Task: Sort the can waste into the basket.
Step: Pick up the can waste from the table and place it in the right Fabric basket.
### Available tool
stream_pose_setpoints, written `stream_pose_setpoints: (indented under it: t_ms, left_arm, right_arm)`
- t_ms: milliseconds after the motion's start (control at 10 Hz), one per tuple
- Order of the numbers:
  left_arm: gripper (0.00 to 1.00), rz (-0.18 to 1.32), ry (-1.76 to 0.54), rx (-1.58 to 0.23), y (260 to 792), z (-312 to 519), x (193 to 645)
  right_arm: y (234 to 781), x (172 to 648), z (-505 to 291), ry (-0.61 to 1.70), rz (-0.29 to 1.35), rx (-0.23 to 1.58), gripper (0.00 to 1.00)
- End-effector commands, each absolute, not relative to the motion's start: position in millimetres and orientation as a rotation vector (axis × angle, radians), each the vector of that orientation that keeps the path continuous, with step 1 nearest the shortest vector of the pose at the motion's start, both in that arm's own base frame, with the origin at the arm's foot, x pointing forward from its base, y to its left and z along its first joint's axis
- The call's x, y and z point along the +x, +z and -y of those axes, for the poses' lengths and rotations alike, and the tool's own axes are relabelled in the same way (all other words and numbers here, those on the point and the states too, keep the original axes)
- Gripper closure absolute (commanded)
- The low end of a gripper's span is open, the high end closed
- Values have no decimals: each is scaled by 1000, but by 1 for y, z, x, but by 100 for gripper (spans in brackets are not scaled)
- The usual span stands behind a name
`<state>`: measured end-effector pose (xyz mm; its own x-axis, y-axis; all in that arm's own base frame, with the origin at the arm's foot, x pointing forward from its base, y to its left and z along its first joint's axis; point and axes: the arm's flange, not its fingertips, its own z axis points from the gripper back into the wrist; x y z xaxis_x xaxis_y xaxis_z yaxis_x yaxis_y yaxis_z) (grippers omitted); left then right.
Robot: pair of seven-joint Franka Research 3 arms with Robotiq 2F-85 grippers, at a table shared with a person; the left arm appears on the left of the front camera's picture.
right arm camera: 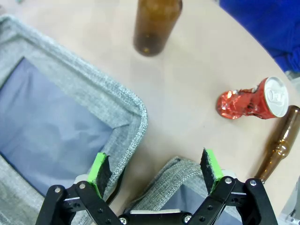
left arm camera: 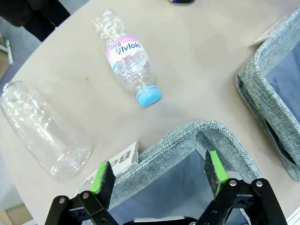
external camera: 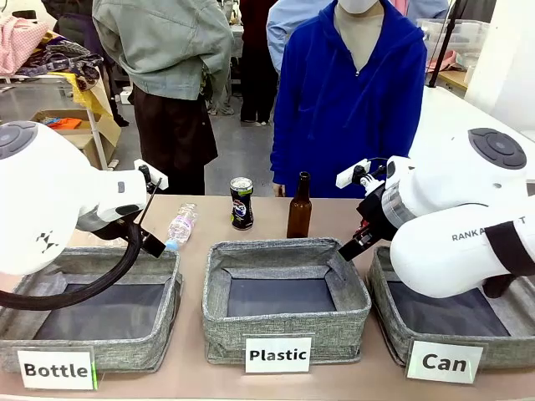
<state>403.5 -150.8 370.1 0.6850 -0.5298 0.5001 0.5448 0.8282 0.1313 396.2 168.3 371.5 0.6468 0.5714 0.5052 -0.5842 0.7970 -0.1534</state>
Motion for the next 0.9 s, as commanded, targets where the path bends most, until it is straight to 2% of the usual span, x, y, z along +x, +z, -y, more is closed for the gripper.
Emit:
stream_pose_setpoints:
  t_ms: [0,400,500,600,700,800]
  left_arm:
    - [0,551,-602,-29,370,151,404]
    - [0,551,-602,-29,370,151,404]
    - [0,543,-657,-78,391,157,390]
    - [0,485,-599,-270,430,160,368]
    - [0,321,-558,-391,466,167,343]
    - [0,252,-671,-555,487,153,321]
  right_arm:
    - [372,396,-168,657,566,25,0]
    - [372,396,-168,657,566,24,0]
    - [392,391,-163,635,502,24,0]
    - [429,383,-159,411,499,96,0]
    - [461,372,-147,282,421,237,0]
    - [485,358,-124,326,362,491,0]
